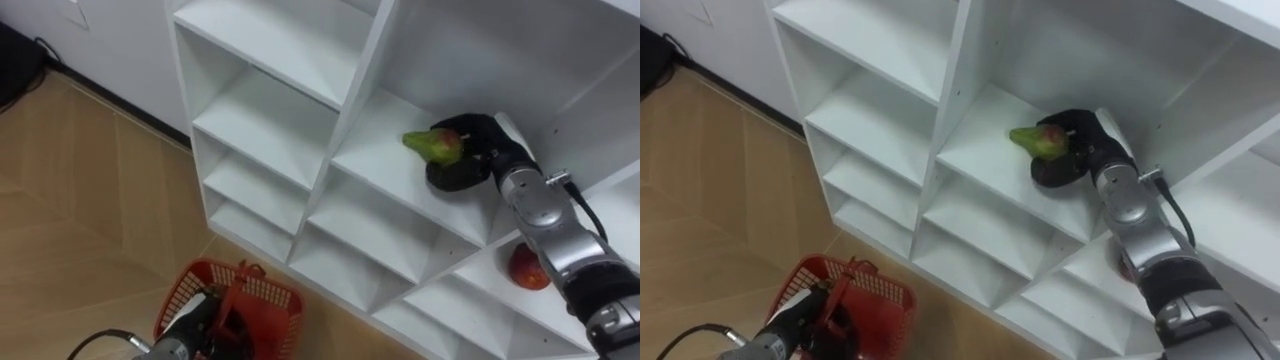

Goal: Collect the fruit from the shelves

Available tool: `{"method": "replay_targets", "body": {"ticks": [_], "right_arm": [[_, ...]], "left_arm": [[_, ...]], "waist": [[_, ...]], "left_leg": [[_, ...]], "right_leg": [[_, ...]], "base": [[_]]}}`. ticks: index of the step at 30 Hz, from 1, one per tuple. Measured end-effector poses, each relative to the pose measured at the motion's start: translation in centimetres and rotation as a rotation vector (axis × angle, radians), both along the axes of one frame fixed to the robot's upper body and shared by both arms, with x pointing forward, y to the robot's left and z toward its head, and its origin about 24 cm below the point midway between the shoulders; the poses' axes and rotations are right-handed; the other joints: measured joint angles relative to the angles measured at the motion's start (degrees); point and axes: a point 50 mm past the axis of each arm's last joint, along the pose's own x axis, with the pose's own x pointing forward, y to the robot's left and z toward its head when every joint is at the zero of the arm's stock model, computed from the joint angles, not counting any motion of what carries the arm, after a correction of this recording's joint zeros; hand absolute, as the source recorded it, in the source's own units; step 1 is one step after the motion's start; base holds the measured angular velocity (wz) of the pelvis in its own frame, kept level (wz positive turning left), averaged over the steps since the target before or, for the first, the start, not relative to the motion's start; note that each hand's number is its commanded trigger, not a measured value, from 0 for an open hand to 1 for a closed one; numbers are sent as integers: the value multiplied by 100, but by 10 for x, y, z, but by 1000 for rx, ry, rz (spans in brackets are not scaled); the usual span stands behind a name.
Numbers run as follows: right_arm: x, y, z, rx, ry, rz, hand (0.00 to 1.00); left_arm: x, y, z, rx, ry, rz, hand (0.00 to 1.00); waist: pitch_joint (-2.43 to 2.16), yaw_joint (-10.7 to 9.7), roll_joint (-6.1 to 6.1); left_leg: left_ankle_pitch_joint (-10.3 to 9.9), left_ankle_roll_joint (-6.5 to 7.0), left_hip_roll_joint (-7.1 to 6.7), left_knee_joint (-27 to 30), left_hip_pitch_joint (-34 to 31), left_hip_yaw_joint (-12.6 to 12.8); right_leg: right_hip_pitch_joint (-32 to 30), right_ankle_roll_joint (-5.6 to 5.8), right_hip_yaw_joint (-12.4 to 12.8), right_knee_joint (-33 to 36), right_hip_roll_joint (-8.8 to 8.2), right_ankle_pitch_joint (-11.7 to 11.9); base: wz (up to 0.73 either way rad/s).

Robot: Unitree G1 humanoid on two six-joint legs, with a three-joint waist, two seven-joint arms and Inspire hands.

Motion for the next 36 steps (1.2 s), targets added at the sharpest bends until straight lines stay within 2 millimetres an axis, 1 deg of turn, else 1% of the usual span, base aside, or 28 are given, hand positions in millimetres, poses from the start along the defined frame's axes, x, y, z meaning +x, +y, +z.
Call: {"method": "replay_targets", "body": {"ticks": [2, 12, 15, 19, 23, 25, 26, 27, 29, 31, 32, 33, 35, 36], "right_arm": [[0, 0, -1, 4, 5, 1, 100], [-1, -3, -4, 44, 21, -34, 100], [-1, -4, -4, 46, 23, -40, 100], [-1, -4, -2, 57, 10, -39, 100], [0, 0, 1, 68, -12, -17, 100], [0, 3, 3, 79, -23, -1, 100], [0, 6, 5, 89, -34, 18, 100], [-1, 8, 6, 94, -41, 26, 100], [-6, 16, 5, 113, -54, 52, 100], [-10, 22, 3, 132, -59, 74, 100], [-16, 28, 0, 155, -60, 92, 100], [-19, 33, -1, 169, -64, 106, 100], [-32, 47, -5, 231, -64, 161, 100], [-34, 49, -7, 250, -61, 165, 100]], "left_arm": [[0, 0, 0, -2, 2, -4, 100], [0, 0, 0, 3, -2, -3, 100], [0, -1, 0, 4, -1, -2, 100], [1, 0, 1, 8, -12, 0, 100], [3, -1, 2, 12, -23, -7, 100], [3, -2, 2, 12, -26, -5, 100], [4, -3, 2, 9, -29, -3, 100], [4, -3, 2, 9, -31, -2, 100], [4, -6, 1, 6, -39, 5, 100], [5, -8, 2, 9, -54, 16, 100], [5, -9, 2, 16, -62, 17, 100], [5, -10, 2, 19, -66, 15, 100], [6, -11, 2, 23, -85, 12, 100], [6, -12, 2, 24, -89, 12, 100]], "waist": [[8, 3, 4], [15, -4, 12], [29, 3, 30], [34, 0, 38], [57, -24, 77], [42, -53, 100], [28, -38, 116], [25, -39, 140], [-25, -136, 244], [-53, -176, 296], [-63, -208, 314], [-68, -242, 320], [-73, -374, 339], [-73, -408, 347]], "left_leg": [[0, 0, 0, 1, -6, -2], [14, 11, -27, -20, 48, -27], [43, 27, -50, -89, 106, -24], [48, 36, -63, -74, 107, -13], [48, 43, -69, -73, 97, -1], [45, 47, -57, -74, 96, 41], [44, 48, -50, -83, 95, 79], [44, 49, -52, -85, 95, 88], [57, 68, -62, -101, 118, 113], [65, 79, -60, -122, 153, 159], [65, 79, -58, -147, 197, 174], [65, 79, -57, -161, 212, 176], [66, 80, -53, -167, 219, 201], [66, 80, -47, -167, 229, 230]], "right_leg": [[-3, 0, 1, 0, 0, 0], [52, 0, -9, -13, -16, 0], [77, 2, -7, -13, -45, -1], [77, 2, -10, -11, -62, -1], [68, 3, -12, -11, -69, -1], [54, 3, 18, -12, -68, -1], [34, 2, 83, -11, -69, -1], [26, 2, 107, -13, -68, -1], [32, 3, 135, -12, -84, -1], [39, 6, 161, -12, -97, -3], [59, 6, 189, -13, -98, -3], [68, 7, 189, -12, -99, -4], [70, 9, 202, -14, -101, -5], [70, 9, 226, -14, -101, -5]], "base": [[0], [2], [0], [0], [0], [-8], [-14], [-12], [-2], [-7], [-9], [-3], [-3], [-15]]}}
